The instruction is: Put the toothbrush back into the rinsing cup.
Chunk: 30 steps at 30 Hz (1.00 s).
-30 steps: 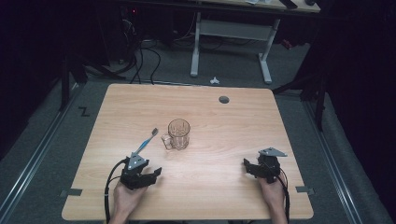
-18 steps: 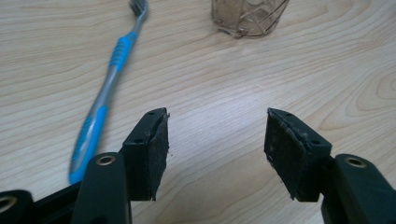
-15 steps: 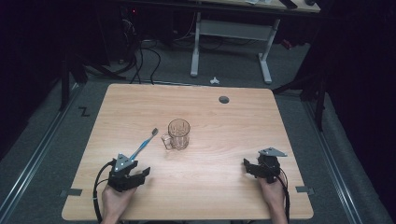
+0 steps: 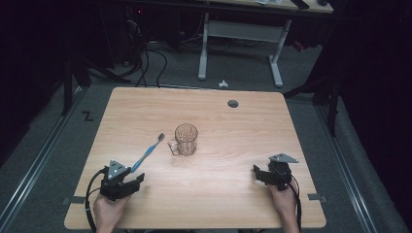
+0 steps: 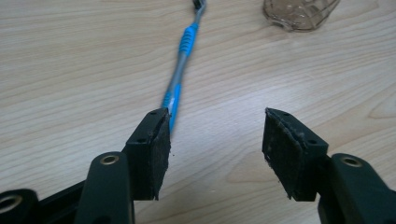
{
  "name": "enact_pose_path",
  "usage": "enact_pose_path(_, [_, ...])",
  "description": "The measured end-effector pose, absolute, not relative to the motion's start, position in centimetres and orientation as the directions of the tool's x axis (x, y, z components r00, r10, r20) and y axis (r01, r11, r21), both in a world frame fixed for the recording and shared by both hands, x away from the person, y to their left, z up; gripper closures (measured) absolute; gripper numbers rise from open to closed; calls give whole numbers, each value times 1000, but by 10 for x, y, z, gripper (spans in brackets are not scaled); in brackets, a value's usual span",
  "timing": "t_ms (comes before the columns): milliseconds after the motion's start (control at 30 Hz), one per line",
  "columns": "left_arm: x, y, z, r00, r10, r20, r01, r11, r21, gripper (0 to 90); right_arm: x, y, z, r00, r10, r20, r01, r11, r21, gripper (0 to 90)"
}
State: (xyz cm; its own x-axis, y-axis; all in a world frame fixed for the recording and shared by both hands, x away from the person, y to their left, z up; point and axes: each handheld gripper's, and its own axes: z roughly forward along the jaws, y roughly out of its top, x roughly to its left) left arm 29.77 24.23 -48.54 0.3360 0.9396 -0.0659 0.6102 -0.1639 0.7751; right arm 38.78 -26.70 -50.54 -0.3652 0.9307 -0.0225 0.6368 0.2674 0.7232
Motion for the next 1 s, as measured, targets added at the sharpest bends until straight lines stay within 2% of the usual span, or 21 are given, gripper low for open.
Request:
enact_pose_path(467, [313,260,-475,315,946,-83,665,-157,730,393,388,-267,-505,-367,930,-23,636,268,724,242])
enact_pose_path(633, [324,265,-474,297,952,-80,706,-162,689,447,388,-267,-505,-367,930,-23,636,269,724,242])
enact_pose_path(900, [342,265,-467,314,947,-68,730,-195,655,437,388,-267,-505,-367,930,-24,635,269,724,242])
enact_pose_path(1000, [348,264,-466,320,945,-72,734,-199,650,462,388,-267,-505,-367,930,-24,636,269,724,242])
